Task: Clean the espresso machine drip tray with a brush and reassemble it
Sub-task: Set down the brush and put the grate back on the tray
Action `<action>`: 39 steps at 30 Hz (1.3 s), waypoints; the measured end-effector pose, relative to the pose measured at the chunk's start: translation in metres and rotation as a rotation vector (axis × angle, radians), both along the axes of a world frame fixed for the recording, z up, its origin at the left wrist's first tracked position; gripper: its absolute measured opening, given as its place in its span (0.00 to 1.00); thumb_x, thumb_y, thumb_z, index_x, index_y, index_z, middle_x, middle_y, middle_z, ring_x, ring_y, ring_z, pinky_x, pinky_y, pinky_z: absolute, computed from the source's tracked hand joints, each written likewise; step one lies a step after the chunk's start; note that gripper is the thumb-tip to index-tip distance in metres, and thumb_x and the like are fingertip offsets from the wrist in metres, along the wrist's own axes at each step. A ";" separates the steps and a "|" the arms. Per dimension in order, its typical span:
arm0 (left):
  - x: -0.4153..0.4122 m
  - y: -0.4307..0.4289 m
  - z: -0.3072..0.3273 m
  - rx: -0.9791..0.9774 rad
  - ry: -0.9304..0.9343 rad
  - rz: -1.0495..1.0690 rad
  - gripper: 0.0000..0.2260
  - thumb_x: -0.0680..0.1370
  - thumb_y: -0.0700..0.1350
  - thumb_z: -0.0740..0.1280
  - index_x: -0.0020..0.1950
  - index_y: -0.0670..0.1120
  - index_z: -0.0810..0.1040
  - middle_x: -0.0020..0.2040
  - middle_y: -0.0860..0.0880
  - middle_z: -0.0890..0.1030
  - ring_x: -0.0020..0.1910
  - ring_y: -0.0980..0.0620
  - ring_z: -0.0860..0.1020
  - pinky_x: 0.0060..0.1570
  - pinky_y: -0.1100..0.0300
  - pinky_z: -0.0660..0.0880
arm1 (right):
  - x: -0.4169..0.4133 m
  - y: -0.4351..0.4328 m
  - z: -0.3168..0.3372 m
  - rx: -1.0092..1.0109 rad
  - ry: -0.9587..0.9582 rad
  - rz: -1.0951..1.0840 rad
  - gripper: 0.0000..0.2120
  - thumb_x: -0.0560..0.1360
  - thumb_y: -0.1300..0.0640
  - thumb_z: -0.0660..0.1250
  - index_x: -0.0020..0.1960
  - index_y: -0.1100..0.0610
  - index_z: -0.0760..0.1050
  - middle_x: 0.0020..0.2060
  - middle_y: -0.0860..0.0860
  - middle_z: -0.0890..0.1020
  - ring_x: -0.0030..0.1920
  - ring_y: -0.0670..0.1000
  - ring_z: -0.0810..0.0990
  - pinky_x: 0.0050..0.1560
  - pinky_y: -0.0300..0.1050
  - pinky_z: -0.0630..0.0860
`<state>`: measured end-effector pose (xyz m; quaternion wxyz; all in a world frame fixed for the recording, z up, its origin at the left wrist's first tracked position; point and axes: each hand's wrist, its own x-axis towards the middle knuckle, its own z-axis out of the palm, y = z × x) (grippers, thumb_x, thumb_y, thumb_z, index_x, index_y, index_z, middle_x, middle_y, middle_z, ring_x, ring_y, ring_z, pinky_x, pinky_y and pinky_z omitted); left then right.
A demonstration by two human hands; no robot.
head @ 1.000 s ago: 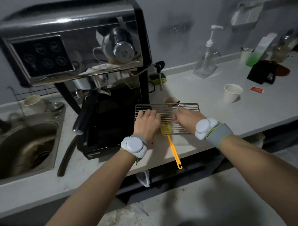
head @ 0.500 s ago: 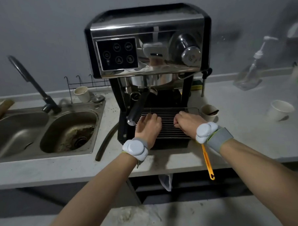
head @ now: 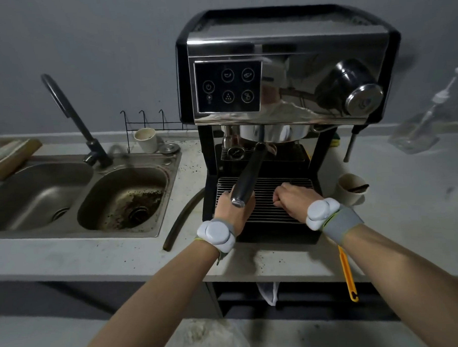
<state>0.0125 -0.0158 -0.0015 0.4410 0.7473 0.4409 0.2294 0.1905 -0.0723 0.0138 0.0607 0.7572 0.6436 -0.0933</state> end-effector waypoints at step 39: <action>-0.026 0.004 -0.029 0.798 0.644 -0.392 0.28 0.77 0.69 0.55 0.65 0.51 0.75 0.64 0.50 0.78 0.62 0.47 0.77 0.55 0.50 0.76 | -0.034 -0.057 -0.035 0.137 -0.028 -0.084 0.36 0.73 0.31 0.61 0.74 0.50 0.68 0.75 0.48 0.67 0.74 0.50 0.65 0.64 0.50 0.74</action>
